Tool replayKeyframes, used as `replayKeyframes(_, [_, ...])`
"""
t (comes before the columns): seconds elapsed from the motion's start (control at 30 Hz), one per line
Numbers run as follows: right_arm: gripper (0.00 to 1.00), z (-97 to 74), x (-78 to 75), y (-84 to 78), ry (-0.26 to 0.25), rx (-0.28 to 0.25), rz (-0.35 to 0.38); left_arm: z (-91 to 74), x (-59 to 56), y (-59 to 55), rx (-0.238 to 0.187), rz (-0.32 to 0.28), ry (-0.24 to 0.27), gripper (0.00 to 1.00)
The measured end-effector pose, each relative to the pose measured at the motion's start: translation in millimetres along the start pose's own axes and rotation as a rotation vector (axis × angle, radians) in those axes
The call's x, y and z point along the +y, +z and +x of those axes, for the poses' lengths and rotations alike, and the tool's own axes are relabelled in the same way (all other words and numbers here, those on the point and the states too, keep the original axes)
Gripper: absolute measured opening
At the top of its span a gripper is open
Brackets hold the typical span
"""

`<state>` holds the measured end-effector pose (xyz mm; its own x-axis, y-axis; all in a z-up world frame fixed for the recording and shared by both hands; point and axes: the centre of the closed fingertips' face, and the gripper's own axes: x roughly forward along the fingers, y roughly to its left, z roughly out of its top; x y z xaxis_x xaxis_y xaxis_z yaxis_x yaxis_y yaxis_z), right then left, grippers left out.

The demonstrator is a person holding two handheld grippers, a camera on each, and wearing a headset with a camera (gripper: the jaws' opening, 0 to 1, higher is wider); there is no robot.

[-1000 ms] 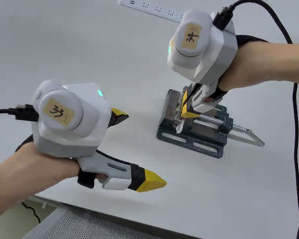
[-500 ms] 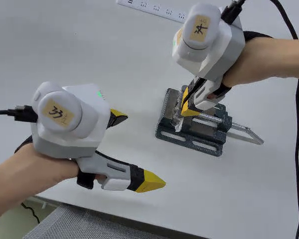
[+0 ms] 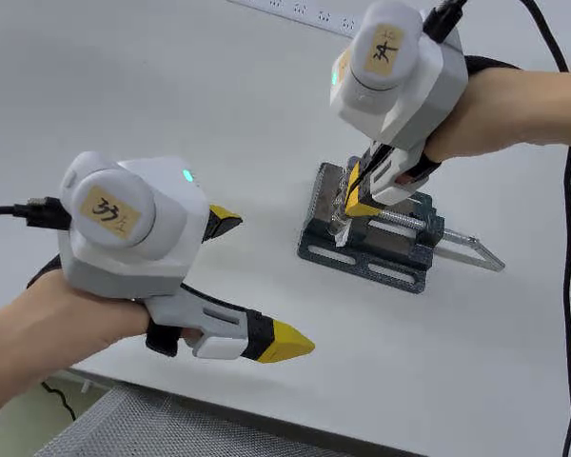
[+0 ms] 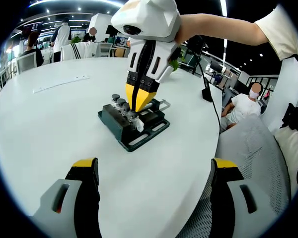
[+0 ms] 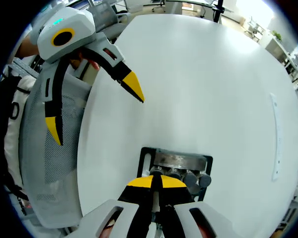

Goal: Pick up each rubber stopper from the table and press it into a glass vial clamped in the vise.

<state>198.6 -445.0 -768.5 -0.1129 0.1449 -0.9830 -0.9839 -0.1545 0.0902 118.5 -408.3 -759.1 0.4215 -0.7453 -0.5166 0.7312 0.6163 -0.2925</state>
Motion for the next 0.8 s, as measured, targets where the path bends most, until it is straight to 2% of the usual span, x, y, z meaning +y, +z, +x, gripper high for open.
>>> replayKeyframes(0.1, [0.00, 1.5, -0.7, 0.9, 0.001, 0.026, -0.028, 0.2, 0.0, 1.3, -0.003, -0.001, 0.001, 0.93])
replayKeyframes(0.23, [0.00, 2.4, -2.0, 2.1, 0.010, 0.052, -0.024, 0.5, 1.5, 1.8, -0.006, -0.004, 0.003, 0.93])
replayKeyframes(0.4, [0.00, 2.0, -0.1, 0.0, 0.026, 0.051, -0.005, 1.7, 2.1, 1.5, -0.013, -0.011, 0.003, 0.93])
replayKeyframes(0.43, [0.00, 2.2, 0.7, 0.0, 0.024, 0.051, 0.021, 2.3, 1.7, 1.3, -0.014, -0.014, 0.001, 0.93])
replayKeyframes(0.5, [0.00, 2.3, 0.1, 0.5, 0.014, 0.071, -0.031, 3.2, 0.2, 1.0, -0.011, -0.012, -0.001, 0.93])
replayKeyframes(0.6, [0.00, 3.1, 0.9, 1.7, 0.023, 0.103, -0.011, 3.4, 0.9, 0.9, -0.015, -0.020, -0.001, 0.93])
replayKeyframes(0.63, [0.00, 3.2, 1.1, 1.4, 0.023, 0.115, -0.033, 3.1, 1.8, 0.5, -0.014, -0.018, 0.001, 0.93])
replayKeyframes(0.67, [0.00, 3.1, 1.0, 1.5, 0.023, 0.116, -0.060, 2.7, 2.6, 0.6, -0.016, -0.019, 0.003, 0.93])
replayKeyframes(0.7, [0.00, 2.9, 0.5, 1.4, 0.030, 0.113, -0.028, 2.2, 3.1, 0.8, -0.019, -0.024, 0.002, 0.93])
replayKeyframes(0.8, [0.00, 2.6, 0.3, 0.9, 0.036, 0.106, -0.023, 1.6, 4.9, 0.2, -0.018, -0.025, 0.009, 0.93])
